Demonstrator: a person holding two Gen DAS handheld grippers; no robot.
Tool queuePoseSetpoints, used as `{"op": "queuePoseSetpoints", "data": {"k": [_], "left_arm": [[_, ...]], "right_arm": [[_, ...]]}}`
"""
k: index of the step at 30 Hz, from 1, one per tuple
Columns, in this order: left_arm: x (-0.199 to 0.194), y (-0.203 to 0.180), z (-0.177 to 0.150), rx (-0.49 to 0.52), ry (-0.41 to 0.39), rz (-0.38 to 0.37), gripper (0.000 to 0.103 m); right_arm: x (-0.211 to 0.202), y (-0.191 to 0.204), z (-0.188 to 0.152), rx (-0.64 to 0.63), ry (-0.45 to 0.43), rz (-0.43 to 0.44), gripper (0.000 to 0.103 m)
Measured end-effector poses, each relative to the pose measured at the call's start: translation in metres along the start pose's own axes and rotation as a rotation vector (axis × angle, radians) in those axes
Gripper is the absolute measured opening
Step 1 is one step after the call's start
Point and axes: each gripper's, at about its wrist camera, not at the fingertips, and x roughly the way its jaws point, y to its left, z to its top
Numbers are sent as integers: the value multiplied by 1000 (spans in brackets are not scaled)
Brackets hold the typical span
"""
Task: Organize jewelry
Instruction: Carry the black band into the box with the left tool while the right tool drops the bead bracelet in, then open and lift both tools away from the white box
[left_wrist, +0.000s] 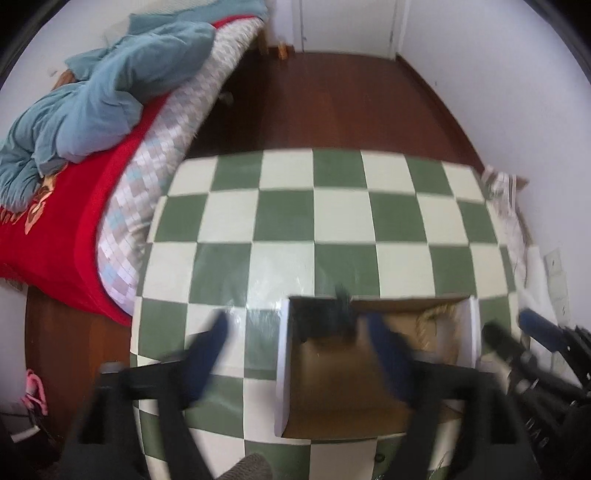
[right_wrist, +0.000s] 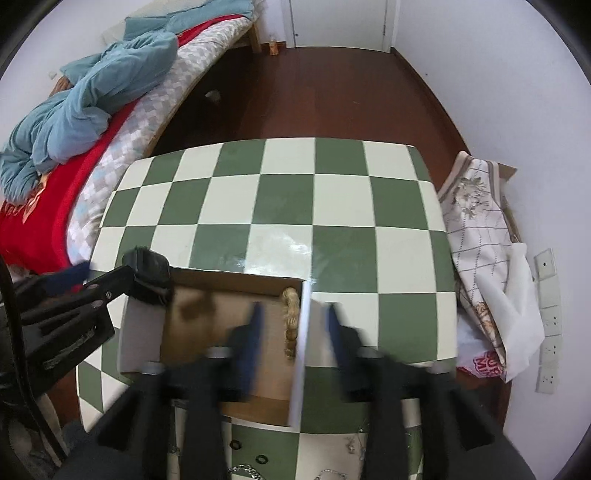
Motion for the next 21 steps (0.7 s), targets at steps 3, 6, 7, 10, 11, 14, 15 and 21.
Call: {"op": "queuePoseSetpoints", "data": {"k": [3, 6, 7, 10, 11, 14, 15, 21], "left_arm": [[-6, 6, 3, -6, -17, 35, 103], [-10, 11, -1, 1, -46, 98, 103], [-10, 12, -4, 2, -57, 119, 103], [-13, 16, -18, 14, -90, 172, 103], [-13, 18, -23, 14, -94, 186, 103], [-14, 23, -41, 5, -88, 200, 103], [-14, 24, -47, 0, -87, 203, 103], [-28, 30, -74, -17, -106, 187, 103]], "right_arm": [[-1, -4, -3, 2, 10, -42, 84], [0, -5, -9, -1, 22, -65, 96], [1, -4, -14, -1, 26, -61, 98], [0, 1, -24, -10, 18, -71, 101], [0, 3, -29, -12, 14, -75, 101], [2, 10, -44, -11, 17, -73, 101], [3, 12, -48, -10, 18, -71, 101], [-3, 21, -72, 12, 14, -46, 101]]}}
